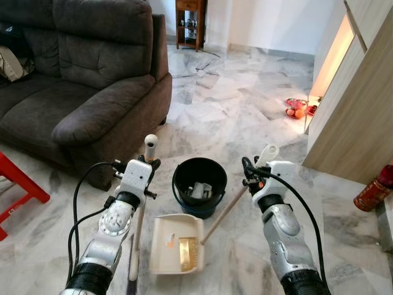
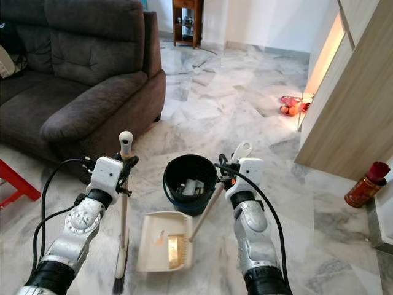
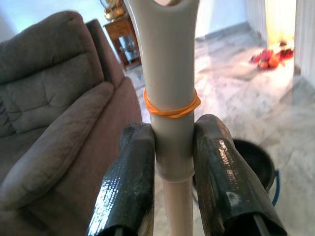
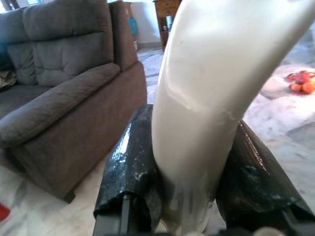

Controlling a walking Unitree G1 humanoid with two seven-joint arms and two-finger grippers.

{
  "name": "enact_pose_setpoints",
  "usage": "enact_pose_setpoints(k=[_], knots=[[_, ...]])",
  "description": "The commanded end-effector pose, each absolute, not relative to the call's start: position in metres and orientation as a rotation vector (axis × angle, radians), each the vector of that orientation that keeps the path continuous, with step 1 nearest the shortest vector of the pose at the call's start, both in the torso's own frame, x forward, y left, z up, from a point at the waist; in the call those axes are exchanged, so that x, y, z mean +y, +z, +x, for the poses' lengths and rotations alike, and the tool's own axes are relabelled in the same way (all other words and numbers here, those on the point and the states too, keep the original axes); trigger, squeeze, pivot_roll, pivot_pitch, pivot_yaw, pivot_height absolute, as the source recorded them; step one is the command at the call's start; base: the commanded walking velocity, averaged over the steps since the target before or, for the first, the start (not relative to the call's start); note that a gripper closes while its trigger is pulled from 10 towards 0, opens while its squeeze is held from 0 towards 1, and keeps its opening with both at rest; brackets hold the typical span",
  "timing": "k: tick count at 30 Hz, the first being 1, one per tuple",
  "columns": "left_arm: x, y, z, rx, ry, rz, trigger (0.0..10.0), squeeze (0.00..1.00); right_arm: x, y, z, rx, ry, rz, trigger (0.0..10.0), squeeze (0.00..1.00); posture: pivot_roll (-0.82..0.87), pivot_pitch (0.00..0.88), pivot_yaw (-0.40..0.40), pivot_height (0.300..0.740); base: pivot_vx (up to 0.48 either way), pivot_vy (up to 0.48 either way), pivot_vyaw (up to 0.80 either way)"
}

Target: Sweep floor

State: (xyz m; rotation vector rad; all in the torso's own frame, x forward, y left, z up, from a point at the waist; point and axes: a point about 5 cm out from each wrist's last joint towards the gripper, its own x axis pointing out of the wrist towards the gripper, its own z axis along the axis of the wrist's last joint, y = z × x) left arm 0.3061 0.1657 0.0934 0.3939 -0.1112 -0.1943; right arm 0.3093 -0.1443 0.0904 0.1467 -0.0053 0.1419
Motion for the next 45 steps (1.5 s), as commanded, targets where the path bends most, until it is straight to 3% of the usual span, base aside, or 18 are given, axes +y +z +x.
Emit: enact_pose_setpoints(k=[1,16,45], knots=[[0.172,0.098,0.304,-0.147,-0.169,0.433,10.0,0.00,-0.141,0.110,0.311,-0.080,0.164,0.144,10.0,0.00,0.06,0.000,-0.013,0.740,0.000,0.000,0.00],[0.199,0.079,0.302,-0.063,-0.068,0.445,10.0,0.00,-0.146,0.140,0.285,-0.133,0.212,0.106,10.0,0.00,0.05,0.000,-0.019,0.740,0.000,0.000,0.00],[0.194,0.073,0.301,-0.073,-0.074,0.423,10.0,0.00,-0.144,0.240,0.287,-0.436,0.177,0.186,10.0,0.00,0.05,0.000,-0.019,0.740,0.000,0.000,0.00]])
